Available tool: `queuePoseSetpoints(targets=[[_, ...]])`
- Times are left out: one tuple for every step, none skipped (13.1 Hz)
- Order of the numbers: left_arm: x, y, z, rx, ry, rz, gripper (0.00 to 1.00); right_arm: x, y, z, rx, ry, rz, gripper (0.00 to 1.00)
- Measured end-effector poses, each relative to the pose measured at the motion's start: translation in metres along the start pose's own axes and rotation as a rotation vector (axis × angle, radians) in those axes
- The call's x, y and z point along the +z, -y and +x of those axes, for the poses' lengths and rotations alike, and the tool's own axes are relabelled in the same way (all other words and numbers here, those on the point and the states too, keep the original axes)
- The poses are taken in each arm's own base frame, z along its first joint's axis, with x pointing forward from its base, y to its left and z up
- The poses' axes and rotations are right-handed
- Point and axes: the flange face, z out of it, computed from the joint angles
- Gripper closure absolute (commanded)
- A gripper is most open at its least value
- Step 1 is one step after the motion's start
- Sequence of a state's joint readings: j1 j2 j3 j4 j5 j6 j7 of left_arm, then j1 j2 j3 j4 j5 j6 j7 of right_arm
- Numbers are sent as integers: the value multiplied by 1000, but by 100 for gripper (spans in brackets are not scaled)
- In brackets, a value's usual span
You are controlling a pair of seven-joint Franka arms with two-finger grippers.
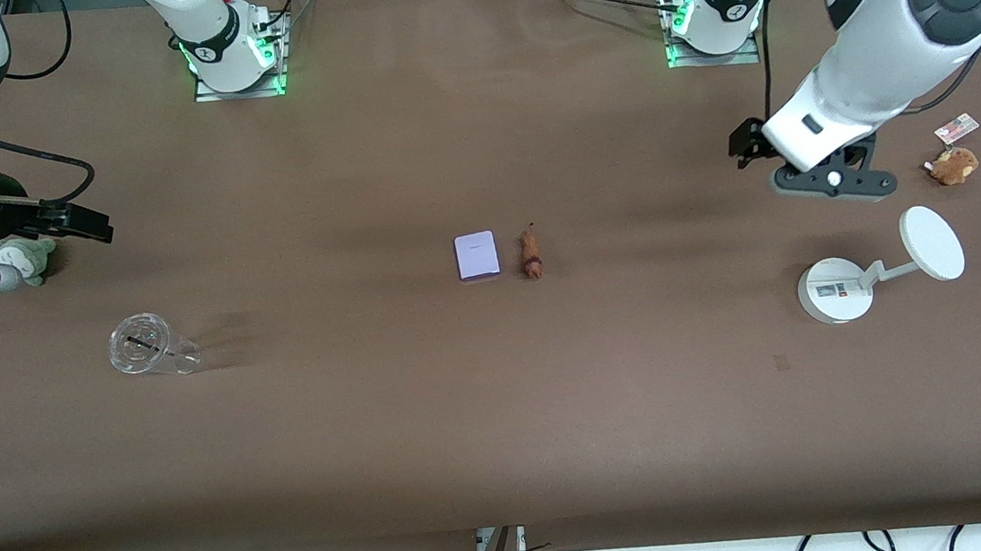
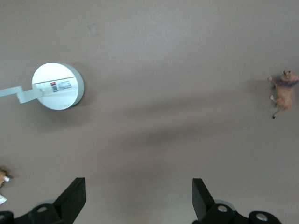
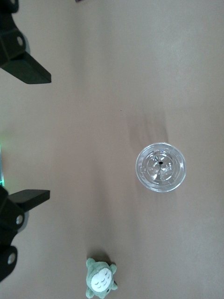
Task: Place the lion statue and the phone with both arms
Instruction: 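Reach the left gripper down to the brown lion statue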
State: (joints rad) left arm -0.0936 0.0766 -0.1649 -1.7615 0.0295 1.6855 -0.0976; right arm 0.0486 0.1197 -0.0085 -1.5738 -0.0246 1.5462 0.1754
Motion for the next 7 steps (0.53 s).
queuePoseSetpoints(targets=[[10, -5, 9, -11, -9, -11, 0, 0, 1, 0, -2, 1, 0, 0], [23, -14, 19, -35, -15, -25, 0, 0, 3, 0, -5, 0, -1, 0], [37, -28, 29, -68, -24, -37, 0, 0, 5, 0, -8, 0, -1, 0], [51, -47, 38, -99, -33, -50, 0, 1, 6, 0, -10, 1, -2, 0], [65, -68, 45, -131, -43, -66, 0, 2, 6, 0, -10, 3, -2, 0], [79, -89, 51, -160, -51, -84, 0, 3, 6, 1, -10, 5, -2, 0], [93, -111, 56, -185, -55, -105, 0, 4, 7, 2, -11, 7, -3, 0]])
